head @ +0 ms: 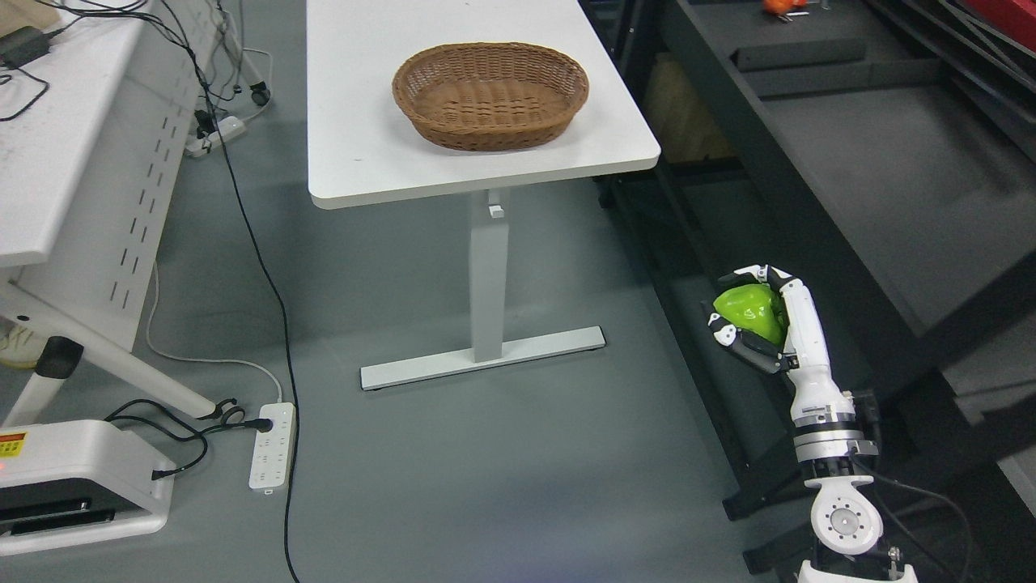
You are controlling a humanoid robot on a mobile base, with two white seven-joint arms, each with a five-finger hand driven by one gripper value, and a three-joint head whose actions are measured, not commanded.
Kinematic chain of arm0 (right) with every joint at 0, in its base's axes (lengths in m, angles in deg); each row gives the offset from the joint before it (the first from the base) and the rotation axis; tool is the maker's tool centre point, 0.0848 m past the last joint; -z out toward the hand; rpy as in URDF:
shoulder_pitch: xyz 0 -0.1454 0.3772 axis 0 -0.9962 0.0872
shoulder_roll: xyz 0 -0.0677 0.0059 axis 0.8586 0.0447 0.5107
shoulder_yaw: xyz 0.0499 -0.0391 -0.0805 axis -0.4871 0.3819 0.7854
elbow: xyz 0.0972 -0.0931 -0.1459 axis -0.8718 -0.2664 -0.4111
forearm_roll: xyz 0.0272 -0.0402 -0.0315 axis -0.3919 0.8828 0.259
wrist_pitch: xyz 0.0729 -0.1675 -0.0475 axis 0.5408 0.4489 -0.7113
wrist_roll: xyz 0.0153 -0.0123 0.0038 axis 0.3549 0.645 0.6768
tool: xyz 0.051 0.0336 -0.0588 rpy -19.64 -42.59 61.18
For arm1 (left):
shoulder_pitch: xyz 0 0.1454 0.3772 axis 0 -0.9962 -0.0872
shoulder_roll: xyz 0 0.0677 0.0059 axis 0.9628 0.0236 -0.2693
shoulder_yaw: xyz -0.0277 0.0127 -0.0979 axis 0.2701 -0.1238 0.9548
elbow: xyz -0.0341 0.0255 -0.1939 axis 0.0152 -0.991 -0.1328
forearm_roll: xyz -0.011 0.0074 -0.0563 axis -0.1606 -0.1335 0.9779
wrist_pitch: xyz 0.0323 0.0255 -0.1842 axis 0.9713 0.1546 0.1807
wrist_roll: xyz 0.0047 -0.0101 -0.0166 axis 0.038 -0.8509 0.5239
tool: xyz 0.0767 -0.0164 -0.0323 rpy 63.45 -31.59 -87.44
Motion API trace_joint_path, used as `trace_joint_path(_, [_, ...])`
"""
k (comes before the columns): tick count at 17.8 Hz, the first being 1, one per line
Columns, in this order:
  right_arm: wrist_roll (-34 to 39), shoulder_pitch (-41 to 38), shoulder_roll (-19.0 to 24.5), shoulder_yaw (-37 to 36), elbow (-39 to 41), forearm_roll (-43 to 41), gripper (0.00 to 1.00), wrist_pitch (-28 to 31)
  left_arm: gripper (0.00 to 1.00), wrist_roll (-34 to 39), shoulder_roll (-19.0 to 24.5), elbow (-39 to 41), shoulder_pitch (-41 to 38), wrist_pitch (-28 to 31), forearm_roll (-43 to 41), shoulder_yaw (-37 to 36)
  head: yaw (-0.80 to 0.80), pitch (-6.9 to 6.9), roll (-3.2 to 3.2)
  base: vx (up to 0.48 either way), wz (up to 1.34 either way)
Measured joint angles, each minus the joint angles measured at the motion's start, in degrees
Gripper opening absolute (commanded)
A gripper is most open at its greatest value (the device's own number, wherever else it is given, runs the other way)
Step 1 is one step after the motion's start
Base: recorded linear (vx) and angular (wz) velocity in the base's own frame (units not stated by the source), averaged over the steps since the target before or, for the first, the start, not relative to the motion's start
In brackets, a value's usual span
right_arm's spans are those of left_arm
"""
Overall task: Place green apple on left shelf middle layer
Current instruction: 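Carry the green apple in the right hand toward the black shelf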
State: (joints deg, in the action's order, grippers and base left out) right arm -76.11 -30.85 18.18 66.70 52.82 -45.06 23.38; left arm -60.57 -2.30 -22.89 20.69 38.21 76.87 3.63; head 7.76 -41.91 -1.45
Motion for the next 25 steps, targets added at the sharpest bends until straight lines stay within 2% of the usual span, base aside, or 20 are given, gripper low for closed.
trace_joint_path(5, [-7.91,0.00,0.00,-1.40,-0.46,0.17,0.01,2.42,1.00,-0.01,0.00,0.00,0.00,-0.02,0.00,0.00,0.00,0.00,0.00,-0.221,-0.63])
trace_joint_path(8, [-10.25,0.00,0.00,-2.01,-0.62,0.27,0.01,2.68,1.00,-0.01,0.00,0.00,0.00,-0.03,0.00,0.00,0.00,0.00,0.00,-0.184,-0.71])
trace_joint_path(25, [-11.03,2.23,0.00,-3.06,-1.64,-0.09,0.02,5.38,1.00,0.01,0.00,0.00,0.01,-0.20,0.00,0.00,0.00,0.00,0.00,-0.046,-0.61])
